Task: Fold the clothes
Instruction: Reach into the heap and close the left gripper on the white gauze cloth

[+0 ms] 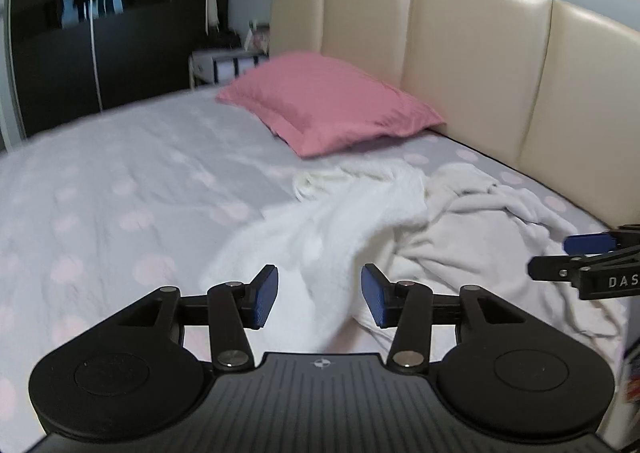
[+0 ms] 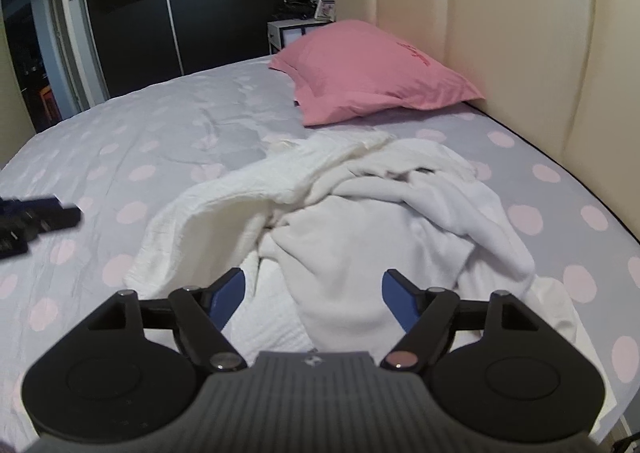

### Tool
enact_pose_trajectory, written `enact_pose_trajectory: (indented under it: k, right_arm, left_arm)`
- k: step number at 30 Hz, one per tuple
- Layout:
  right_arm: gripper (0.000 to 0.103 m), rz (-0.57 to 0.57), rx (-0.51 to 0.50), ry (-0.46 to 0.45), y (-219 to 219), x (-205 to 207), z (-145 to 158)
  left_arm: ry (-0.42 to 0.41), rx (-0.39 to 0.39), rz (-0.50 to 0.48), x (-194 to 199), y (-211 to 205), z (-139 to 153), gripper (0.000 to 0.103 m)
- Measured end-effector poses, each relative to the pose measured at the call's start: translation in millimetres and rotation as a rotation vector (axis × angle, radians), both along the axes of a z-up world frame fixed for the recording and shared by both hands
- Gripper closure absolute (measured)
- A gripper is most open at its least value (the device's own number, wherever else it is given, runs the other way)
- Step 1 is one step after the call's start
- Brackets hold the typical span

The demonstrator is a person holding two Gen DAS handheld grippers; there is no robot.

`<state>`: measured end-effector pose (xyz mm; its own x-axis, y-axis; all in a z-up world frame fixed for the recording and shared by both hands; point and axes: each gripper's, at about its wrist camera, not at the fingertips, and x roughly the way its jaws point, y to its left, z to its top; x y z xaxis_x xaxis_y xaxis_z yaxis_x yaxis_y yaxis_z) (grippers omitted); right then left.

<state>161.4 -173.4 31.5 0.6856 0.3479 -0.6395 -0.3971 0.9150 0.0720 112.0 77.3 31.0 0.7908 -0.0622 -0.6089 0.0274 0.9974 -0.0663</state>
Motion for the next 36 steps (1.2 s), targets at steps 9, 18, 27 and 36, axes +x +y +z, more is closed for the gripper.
enact_pose_trajectory:
  k: [9,18,27,36]
  right_arm:
    - [0.023,-0.006,-0.046,0.035,2,9,-14]
    - [0.021,0.005,-0.07,0.075,2,17,-29]
    - [0.021,0.02,-0.102,0.118,8,26,-45]
    - [0.021,0.051,-0.203,0.121,20,31,-61]
  left_arm:
    - [0.08,-0.139,0.006,21,1,-47,0.046]
    - [0.076,0.012,-0.004,50,-12,-73,0.046]
    - [0.142,0.051,-0.036,88,-22,-107,0.059]
    - [0.097,0.119,-0.068,81,-24,-106,0.099]
